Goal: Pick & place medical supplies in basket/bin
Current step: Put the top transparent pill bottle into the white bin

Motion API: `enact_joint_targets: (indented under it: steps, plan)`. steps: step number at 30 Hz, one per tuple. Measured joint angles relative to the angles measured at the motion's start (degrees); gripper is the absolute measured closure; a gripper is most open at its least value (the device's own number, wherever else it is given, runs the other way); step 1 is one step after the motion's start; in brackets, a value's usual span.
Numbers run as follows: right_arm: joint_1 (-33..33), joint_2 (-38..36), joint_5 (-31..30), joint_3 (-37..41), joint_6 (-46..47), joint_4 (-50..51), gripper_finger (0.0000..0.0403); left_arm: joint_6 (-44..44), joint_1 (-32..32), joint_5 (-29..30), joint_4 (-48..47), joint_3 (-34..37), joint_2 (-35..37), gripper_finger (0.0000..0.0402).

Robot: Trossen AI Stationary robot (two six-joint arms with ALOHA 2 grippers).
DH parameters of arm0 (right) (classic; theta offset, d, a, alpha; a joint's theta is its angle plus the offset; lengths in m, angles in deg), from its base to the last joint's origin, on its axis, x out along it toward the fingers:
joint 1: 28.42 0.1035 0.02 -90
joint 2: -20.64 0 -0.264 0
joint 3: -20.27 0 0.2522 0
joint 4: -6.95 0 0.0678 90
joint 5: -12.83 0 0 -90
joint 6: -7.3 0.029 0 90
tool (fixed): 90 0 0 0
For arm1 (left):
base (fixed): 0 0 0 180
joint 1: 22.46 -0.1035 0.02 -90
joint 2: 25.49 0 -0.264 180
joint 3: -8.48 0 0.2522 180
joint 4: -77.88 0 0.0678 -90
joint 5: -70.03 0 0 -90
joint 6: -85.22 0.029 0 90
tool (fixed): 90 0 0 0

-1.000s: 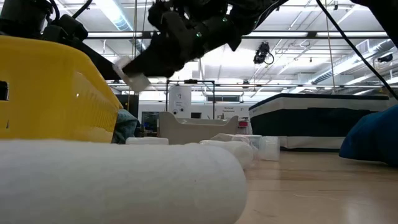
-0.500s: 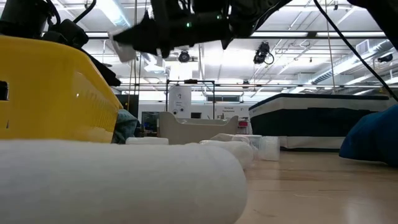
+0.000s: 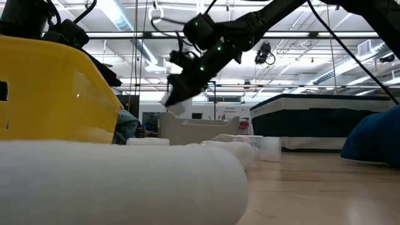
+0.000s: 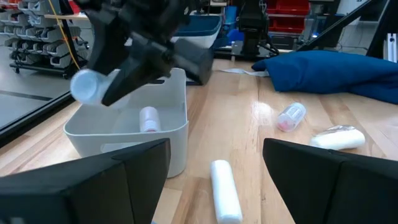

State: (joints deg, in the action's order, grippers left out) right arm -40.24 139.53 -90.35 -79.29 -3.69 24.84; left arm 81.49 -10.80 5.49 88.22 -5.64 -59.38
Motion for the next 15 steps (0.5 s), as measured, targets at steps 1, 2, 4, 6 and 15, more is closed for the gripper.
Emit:
enact_joint_targets:
  steps: [1,2,4,6,15]
  plan:
    - [-0.46,0.0,-0.28,0.0,0.06,1.74,0.0274,0.0,0.0,0.0,0.0,-0.01,0.0,0.0141]
    - [-0.96,0.0,-0.25,0.0,0.22,3.71,0.0274,0.0,-0.01,0.0,0.0,0.0,0.0,0.0141]
    - [-1.89,0.0,0.23,0.0,1.09,7.52,0.0274,0.0,-0.02,0.0,0.01,0.0,0.0,0.0141]
    - [-2.71,0.0,1.7,0.0,1.59,11.44,0.0274,-0.11,0.0,0.0,0.01,-0.01,0.0,0.0141]
    - [-4.16,0.0,5.88,0.0,1.1,23.04,0.0274,-0.38,-0.01,0.0,0.01,-0.01,0.0,0.0141]
